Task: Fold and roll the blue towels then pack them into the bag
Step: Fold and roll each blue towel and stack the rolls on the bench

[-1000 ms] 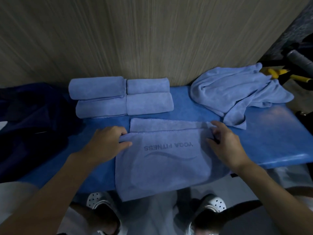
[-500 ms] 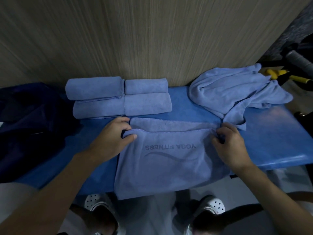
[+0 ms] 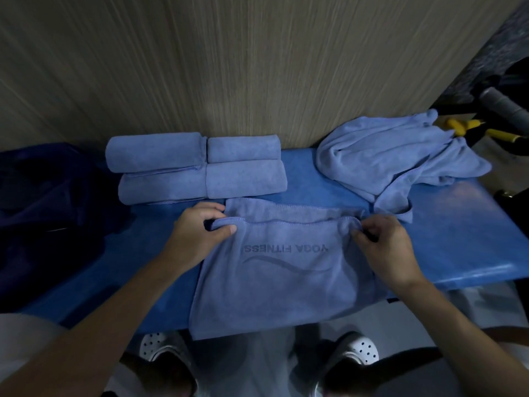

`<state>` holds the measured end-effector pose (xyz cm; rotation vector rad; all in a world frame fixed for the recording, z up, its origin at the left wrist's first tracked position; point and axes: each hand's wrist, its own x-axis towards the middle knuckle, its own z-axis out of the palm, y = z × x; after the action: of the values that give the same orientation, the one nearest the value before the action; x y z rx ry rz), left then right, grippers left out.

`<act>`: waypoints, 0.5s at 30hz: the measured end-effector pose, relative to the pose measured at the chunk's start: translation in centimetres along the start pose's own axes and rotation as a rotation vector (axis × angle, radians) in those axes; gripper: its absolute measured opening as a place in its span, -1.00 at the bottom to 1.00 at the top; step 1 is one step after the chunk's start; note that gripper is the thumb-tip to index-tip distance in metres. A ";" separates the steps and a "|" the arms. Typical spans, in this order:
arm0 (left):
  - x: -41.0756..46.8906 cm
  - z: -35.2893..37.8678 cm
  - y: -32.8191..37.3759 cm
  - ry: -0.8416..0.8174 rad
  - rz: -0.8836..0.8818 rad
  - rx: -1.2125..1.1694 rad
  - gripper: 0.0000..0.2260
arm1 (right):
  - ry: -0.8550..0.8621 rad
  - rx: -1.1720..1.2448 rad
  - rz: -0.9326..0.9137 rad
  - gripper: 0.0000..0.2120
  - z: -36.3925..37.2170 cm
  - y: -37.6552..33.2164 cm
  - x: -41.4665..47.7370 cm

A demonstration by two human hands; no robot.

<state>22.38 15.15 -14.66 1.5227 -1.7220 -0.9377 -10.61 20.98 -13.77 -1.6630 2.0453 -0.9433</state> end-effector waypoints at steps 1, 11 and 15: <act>0.0 0.1 0.1 0.005 0.005 -0.008 -0.79 | 0.015 -0.008 -0.014 -0.54 0.0 0.0 0.0; 0.2 0.1 0.8 -0.071 0.008 -0.079 -0.90 | 0.061 0.098 0.116 -0.85 -0.9 0.3 -1.1; 0.4 0.9 0.3 -0.044 0.081 -0.005 -0.89 | 0.062 0.135 0.134 -0.92 -1.3 0.3 -1.4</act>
<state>21.44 14.88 -14.85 1.4280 -1.7964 -0.9396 -11.30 22.68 -13.27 -1.4259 2.0543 -1.0726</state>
